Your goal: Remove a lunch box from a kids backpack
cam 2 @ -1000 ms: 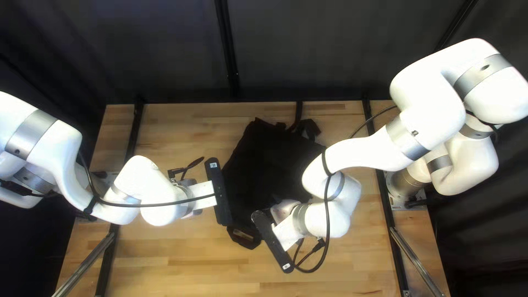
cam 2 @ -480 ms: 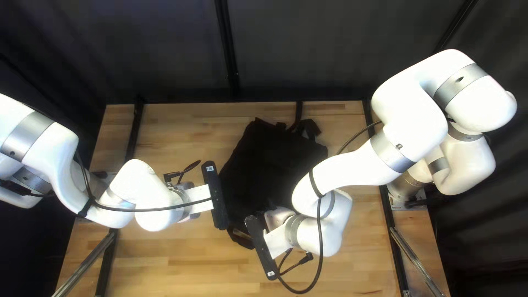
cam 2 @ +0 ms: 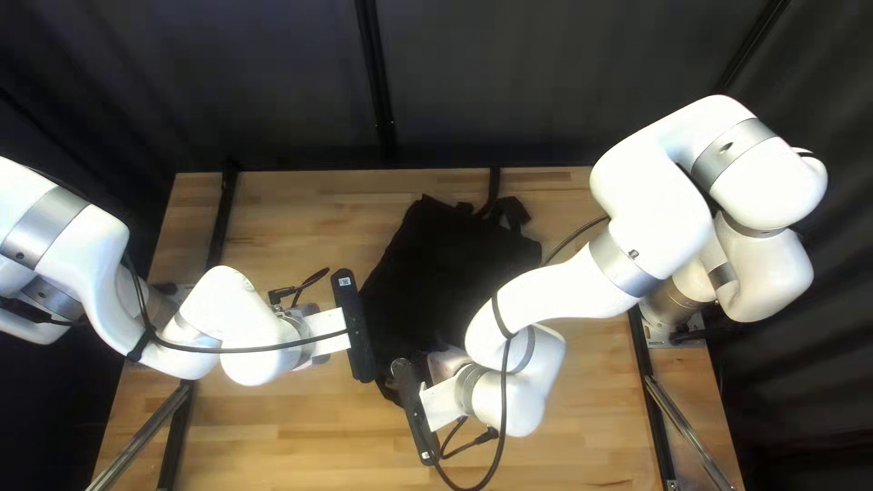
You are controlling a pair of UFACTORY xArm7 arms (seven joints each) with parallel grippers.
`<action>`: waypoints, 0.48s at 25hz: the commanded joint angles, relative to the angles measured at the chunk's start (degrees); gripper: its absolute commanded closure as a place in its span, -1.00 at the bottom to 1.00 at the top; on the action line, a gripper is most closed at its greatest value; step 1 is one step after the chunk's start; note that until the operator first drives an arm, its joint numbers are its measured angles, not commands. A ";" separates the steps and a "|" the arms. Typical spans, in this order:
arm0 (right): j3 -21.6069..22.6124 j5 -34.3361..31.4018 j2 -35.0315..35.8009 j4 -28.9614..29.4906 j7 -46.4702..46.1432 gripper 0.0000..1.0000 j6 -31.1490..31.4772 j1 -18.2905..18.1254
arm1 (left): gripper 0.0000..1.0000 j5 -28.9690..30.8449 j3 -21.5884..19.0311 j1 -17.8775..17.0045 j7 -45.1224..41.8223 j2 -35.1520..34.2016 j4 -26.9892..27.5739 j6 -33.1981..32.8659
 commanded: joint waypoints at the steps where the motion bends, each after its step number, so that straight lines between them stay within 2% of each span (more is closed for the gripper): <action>1: -0.19 -0.38 1.17 1.07 1.01 1.00 1.11 0.56 | 1.00 0.26 -0.07 -0.02 -0.22 0.15 -0.24 -0.16; 7: 0.60 -0.10 0.67 1.71 1.15 1.00 4.31 2.20 | 1.00 0.57 -0.03 0.04 -0.38 0.64 -1.00 -0.47; 12: 1.09 -0.44 -0.46 1.12 -0.28 1.00 3.20 2.20 | 1.00 0.74 0.44 0.40 0.61 1.29 -1.67 -0.79</action>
